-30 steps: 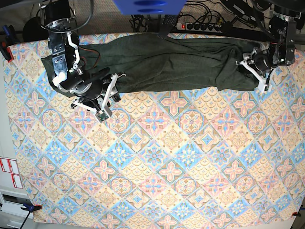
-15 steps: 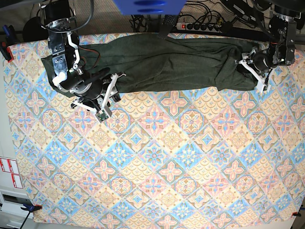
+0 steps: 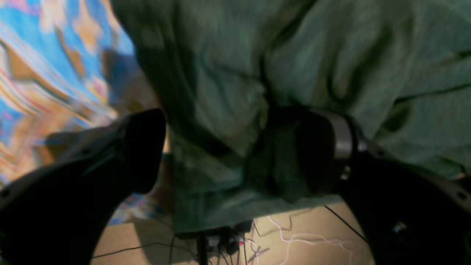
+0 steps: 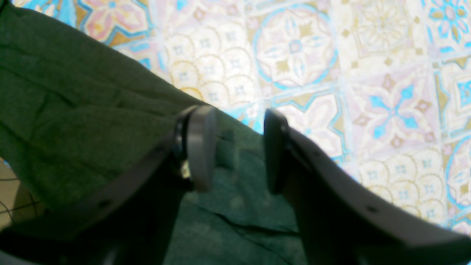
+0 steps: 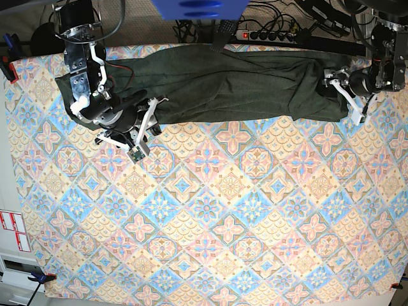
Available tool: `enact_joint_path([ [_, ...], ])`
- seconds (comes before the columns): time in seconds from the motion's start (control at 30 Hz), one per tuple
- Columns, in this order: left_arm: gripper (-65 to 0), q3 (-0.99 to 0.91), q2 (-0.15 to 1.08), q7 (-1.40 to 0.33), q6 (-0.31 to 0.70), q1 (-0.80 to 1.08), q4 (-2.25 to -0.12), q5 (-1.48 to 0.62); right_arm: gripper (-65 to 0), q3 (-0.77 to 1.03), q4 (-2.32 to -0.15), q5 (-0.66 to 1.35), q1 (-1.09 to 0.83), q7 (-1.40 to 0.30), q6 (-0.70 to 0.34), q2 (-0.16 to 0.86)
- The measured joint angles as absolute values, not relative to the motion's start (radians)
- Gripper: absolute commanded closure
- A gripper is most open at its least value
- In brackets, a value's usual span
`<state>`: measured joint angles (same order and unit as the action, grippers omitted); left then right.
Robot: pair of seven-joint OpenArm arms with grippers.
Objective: Fold the T-shirt properly
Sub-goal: 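Grasp the shirt end corner with the left gripper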
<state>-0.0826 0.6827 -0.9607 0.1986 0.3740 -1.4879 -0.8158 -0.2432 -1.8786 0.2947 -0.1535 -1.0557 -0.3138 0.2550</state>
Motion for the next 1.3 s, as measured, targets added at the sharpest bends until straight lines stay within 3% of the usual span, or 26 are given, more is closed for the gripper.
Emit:
enact_joint_path([
  [0.5,-59.8,-0.081,0.681,-0.960,0.196,0.366,-1.438,-0.809,-22.1,-0.243,-1.879,0.295,-0.155,-1.056,-0.314,0.255],
  [0.83,-59.9,-0.096,0.561,-0.951,0.181,0.362,-1.449,-0.574,-22.1,-0.242,-1.879,0.295,-0.155,-1.059,-0.314,0.255],
  [1.3,-59.8,-0.011,0.532,-0.912,0.146,0.363,-1.493,-0.653,-22.1,-0.240,-1.879,0.295,-0.155,-1.059,-0.314,0.255],
])
